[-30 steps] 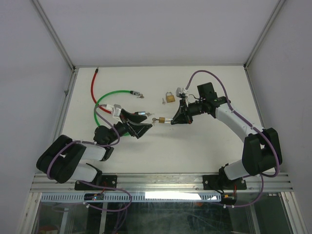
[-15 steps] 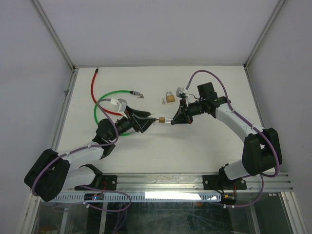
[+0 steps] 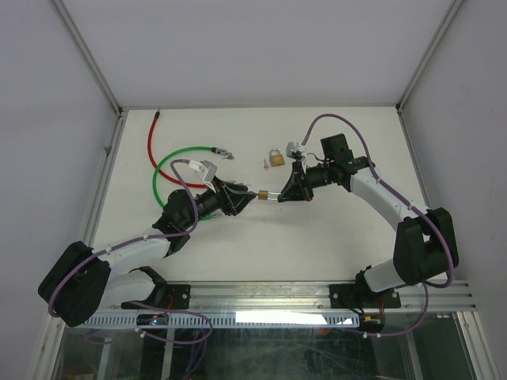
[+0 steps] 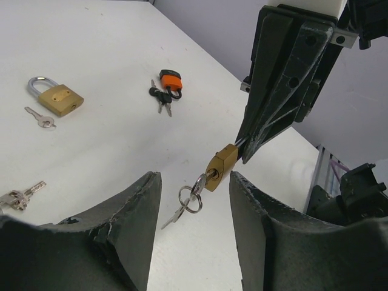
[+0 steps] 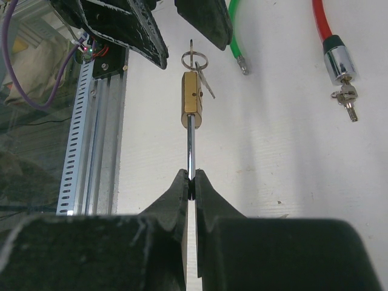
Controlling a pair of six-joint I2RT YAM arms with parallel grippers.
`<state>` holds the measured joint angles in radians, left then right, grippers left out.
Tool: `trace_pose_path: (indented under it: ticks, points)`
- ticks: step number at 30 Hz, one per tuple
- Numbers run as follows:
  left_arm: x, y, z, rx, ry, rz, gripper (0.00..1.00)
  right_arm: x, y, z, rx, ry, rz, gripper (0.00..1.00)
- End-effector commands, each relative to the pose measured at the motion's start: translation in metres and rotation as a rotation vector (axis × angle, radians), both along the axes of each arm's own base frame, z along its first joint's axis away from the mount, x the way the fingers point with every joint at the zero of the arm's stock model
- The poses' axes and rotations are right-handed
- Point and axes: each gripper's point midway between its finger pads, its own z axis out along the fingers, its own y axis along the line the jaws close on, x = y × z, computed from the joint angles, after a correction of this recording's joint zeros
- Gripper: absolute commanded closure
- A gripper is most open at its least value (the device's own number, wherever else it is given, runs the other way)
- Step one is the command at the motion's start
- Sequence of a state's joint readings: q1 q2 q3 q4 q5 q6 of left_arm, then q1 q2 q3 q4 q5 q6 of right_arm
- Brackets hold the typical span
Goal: Lock with the key
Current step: Lock the lock.
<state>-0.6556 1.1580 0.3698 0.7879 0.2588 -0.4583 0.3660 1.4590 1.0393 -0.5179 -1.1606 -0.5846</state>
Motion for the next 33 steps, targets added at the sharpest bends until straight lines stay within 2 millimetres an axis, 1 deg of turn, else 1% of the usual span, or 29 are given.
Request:
trace_pose_path:
  ticks: [1, 12, 18, 24, 27, 28, 29, 31, 33]
  points:
    - [0.003, -0.006, 0.024, -0.03, -0.068, -0.003, 0.52, 0.006, 0.005, 0.034, 0.076, -0.103, 0.029, 1.0]
    - [0.001, -0.008, 0.019, -0.023, -0.069, -0.027, 0.58, 0.005, 0.005, 0.034, 0.077, -0.102, 0.031, 1.0]
    - [0.001, -0.009, 0.018, -0.021, -0.07, -0.03, 0.66, 0.006, 0.005, 0.034, 0.077, -0.102, 0.03, 1.0]
    - [-0.001, -0.009, 0.018, -0.018, -0.085, -0.042, 0.82, 0.005, 0.005, 0.035, 0.077, -0.104, 0.032, 1.0]
    - [-0.005, -0.009, 0.018, -0.015, -0.111, -0.057, 0.93, 0.005, 0.005, 0.036, 0.078, -0.107, 0.03, 1.0]
    - [-0.006, -0.008, 0.018, -0.013, -0.125, -0.061, 0.98, 0.005, 0.005, 0.036, 0.079, -0.109, 0.031, 1.0]
    - [-0.008, -0.006, 0.019, -0.02, -0.14, -0.065, 1.0, 0.005, 0.005, 0.036, 0.079, -0.11, 0.031, 1.0]
    - [-0.011, -0.001, 0.023, -0.044, -0.182, -0.073, 1.0, 0.005, 0.004, 0.036, 0.079, -0.109, 0.031, 1.0]
    - [-0.013, 0.005, 0.023, -0.06, -0.2, -0.083, 1.0, 0.005, 0.004, 0.037, 0.079, -0.11, 0.029, 1.0]
